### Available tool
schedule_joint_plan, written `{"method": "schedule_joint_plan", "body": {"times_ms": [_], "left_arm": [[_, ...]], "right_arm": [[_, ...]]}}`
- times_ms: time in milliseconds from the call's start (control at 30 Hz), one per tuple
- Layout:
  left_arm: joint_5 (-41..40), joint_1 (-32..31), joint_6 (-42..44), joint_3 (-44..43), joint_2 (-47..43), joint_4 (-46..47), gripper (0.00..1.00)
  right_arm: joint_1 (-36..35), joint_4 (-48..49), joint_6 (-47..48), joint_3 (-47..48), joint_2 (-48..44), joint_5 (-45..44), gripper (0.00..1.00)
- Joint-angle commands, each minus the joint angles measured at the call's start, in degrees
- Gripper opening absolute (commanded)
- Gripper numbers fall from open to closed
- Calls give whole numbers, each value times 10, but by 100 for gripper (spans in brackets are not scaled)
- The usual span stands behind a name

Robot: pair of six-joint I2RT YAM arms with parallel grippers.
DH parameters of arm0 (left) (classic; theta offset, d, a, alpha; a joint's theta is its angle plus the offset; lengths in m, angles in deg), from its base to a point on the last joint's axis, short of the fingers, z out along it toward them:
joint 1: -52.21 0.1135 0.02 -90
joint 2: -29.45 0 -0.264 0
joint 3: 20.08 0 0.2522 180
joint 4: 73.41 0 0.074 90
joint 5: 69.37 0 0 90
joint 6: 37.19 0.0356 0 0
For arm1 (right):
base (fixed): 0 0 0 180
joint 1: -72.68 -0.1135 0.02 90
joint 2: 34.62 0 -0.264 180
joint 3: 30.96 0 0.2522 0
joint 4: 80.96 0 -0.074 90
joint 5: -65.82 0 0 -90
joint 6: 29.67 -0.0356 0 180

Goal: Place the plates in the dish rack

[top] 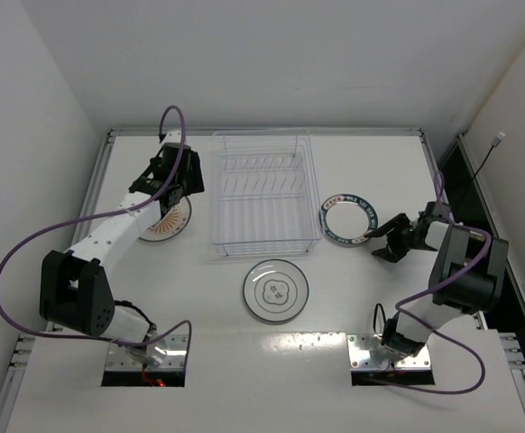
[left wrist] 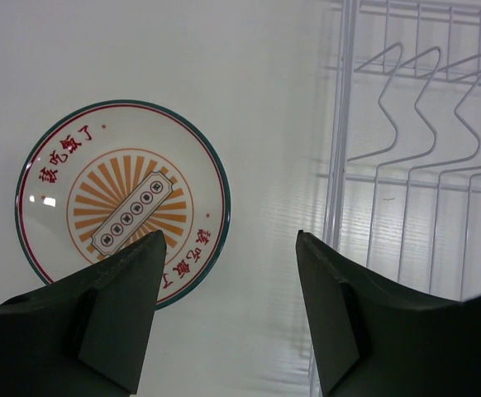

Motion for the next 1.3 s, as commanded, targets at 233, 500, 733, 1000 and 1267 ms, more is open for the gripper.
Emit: {"method": "schedule_joint_plan", "body": {"times_ms": [233,500,733,1000,1267], "left_arm": [[-11,-2,-4,-11,1,4,61],[-29,-2,-4,-11,13,4,61],[-41,-2,-4,-11,18,-1,61],[-41,-2,-4,-11,24,-1,61],[-41,-2,-4,-11,24,-1,61]], "right_arm": [[-67,25,-46,70,39,-78,35],[-79,7,-39,96,58,-89,0],[-79,34,-27,66,19,-70,0],[-85,-15,25,110,-103,-128,0],[-91,-29,57,108,-147,-158,0]]}}
